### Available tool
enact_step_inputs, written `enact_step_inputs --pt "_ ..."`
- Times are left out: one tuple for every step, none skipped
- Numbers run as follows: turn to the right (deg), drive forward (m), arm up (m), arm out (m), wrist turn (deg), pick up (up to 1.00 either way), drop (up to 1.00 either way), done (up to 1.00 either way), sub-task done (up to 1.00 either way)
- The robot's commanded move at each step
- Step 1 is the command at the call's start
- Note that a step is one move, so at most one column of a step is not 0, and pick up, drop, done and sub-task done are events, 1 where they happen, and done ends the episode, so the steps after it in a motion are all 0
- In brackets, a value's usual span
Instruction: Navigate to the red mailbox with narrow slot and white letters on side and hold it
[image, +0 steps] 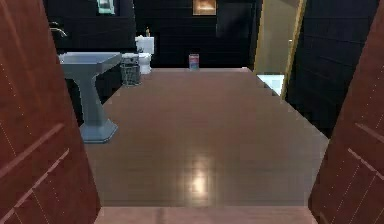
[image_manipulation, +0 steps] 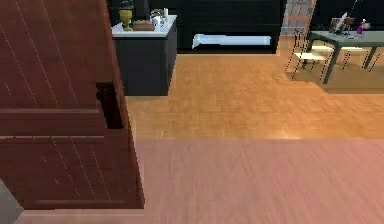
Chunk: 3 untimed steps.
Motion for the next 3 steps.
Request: enact_step_inputs --pt "0.0 1.00 0.00 0.00 0.0 0.00 0.00 0.00 0.00" --pt "0.0 1.00 0.00 0.00 0.0 0.00 0.00 0.00 0.00" --pt "0.0 1.00 0.00 0.00 0.0 0.00 0.00 0.00 0.00"
